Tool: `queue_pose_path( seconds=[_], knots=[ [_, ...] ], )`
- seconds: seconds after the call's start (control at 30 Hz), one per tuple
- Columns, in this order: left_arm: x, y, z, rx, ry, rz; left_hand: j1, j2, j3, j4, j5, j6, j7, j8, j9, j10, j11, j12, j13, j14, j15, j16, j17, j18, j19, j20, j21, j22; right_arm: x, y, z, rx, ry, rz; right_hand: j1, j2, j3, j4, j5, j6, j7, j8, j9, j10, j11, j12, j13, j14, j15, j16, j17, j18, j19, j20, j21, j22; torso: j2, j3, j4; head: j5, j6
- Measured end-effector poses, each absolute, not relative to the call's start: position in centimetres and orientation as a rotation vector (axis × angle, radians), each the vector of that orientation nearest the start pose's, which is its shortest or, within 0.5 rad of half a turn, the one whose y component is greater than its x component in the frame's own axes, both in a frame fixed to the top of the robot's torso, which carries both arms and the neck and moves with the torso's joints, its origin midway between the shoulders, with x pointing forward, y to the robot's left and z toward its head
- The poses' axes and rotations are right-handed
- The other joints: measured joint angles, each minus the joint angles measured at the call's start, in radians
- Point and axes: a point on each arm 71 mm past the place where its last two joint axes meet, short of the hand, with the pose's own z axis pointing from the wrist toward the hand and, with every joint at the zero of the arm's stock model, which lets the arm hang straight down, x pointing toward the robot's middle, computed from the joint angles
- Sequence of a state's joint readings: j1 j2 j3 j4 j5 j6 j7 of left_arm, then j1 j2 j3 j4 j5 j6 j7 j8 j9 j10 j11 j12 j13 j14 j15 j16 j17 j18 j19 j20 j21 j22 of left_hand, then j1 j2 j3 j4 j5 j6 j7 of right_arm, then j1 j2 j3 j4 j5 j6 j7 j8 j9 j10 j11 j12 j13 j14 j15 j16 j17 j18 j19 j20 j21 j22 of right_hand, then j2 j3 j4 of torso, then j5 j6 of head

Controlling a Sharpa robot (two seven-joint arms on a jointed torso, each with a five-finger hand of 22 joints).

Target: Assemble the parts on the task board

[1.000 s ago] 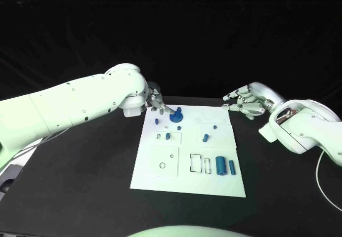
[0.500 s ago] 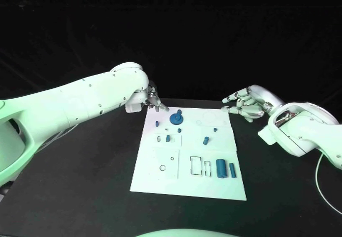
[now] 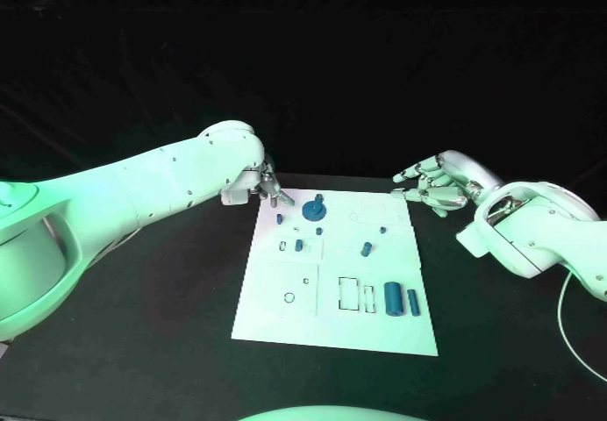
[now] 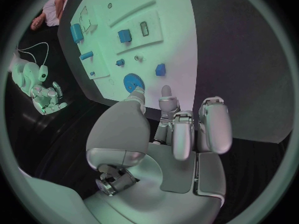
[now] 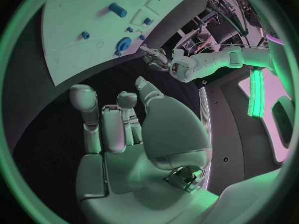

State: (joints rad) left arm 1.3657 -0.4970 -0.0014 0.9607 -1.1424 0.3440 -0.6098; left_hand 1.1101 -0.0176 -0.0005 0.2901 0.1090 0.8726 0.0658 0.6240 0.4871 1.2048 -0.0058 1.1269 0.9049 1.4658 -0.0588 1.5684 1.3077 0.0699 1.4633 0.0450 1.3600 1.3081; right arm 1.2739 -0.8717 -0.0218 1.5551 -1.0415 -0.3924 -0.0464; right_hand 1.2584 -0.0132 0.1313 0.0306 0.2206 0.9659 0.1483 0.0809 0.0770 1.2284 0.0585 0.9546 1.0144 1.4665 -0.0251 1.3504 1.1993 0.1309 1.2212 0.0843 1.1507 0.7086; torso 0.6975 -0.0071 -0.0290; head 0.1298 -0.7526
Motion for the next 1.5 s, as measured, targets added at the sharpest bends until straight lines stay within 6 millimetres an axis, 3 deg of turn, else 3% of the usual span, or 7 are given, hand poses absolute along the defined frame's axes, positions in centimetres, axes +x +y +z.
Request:
queue_pose_path(
  seconds=[0.13,0.43,0.63,0.93,1.5],
  knots=[
    [59.2,21.4,-16.2,-0.227,2.295,-0.086,0.000,0.000,-0.004,-0.002,0.000,0.005,0.002,0.002,0.003,0.003,-0.003,0.006,0.004,0.000,-0.007,0.000,0.000,0.000,0.000,0.000,0.003,0.000,49.6,-21.0,-13.8,0.223,1.603,0.875,0.000,0.000,0.000,0.000,0.000,0.000,0.000,0.000,0.000,0.000,0.000,0.000,0.000,0.000,0.000,0.000,0.000,0.000,0.000,0.000,0.000,0.000,0.000,0.0000,0.0007,-0.001,-0.002],
    [59.0,21.4,-16.7,-0.200,2.331,-0.097,0.014,0.029,-0.009,-0.002,0.000,0.008,-0.001,0.011,0.008,0.007,-0.007,0.006,0.005,0.000,-0.007,0.000,0.000,0.000,0.004,-0.004,0.003,0.000,49.6,-20.9,-13.8,0.221,1.601,0.878,0.004,0.004,0.000,0.000,0.006,0.000,0.000,0.000,0.000,0.000,0.000,0.000,-0.001,0.000,0.000,0.000,0.000,0.000,0.000,0.000,0.000,-0.001,-0.001,0.0006,0.0023,0.000,-0.007],
    [58.9,21.2,-17.0,-0.186,2.349,-0.100,0.019,0.036,-0.010,-0.004,0.000,0.012,-0.005,0.015,0.010,0.007,-0.007,0.006,0.006,0.000,-0.007,0.000,0.000,0.000,0.004,-0.004,0.003,0.000,49.6,-20.9,-13.8,0.221,1.600,0.879,0.004,0.004,0.000,0.000,0.006,0.000,0.000,0.000,0.000,0.000,0.000,0.000,-0.001,0.000,0.000,0.000,0.000,0.000,0.000,0.000,-0.004,-0.002,-0.002,0.0012,0.0017,0.001,-0.008],
    [58.8,21.1,-17.6,-0.184,2.362,-0.099,0.065,0.082,-0.009,-0.008,0.000,0.012,-0.005,0.025,0.018,0.010,-0.010,0.006,0.006,0.000,-0.014,0.000,0.000,0.000,0.003,-0.011,0.003,0.000,49.6,-20.9,-13.8,0.221,1.600,0.879,0.008,0.000,0.000,0.000,0.006,0.000,0.000,0.000,0.000,0.000,0.000,0.000,-0.001,0.000,0.000,-0.004,0.000,0.000,0.000,0.000,-0.004,-0.002,-0.002,0.0011,0.0014,0.000,-0.009],
    [58.8,21.1,-17.8,-0.189,2.365,-0.094,0.084,0.090,-0.005,-0.012,0.000,0.012,-0.005,0.030,0.024,0.010,-0.010,0.006,0.006,0.000,-0.014,0.000,0.000,0.000,0.004,-0.011,0.003,0.000,49.6,-21.0,-13.8,0.221,1.599,0.879,0.008,0.000,0.003,0.003,0.006,0.000,0.000,0.000,0.000,0.001,0.001,0.000,-0.002,0.000,0.000,-0.004,-0.001,0.000,0.000,0.000,-0.004,-0.002,-0.001,0.0010,0.0017,0.000,-0.015]
  ],
)
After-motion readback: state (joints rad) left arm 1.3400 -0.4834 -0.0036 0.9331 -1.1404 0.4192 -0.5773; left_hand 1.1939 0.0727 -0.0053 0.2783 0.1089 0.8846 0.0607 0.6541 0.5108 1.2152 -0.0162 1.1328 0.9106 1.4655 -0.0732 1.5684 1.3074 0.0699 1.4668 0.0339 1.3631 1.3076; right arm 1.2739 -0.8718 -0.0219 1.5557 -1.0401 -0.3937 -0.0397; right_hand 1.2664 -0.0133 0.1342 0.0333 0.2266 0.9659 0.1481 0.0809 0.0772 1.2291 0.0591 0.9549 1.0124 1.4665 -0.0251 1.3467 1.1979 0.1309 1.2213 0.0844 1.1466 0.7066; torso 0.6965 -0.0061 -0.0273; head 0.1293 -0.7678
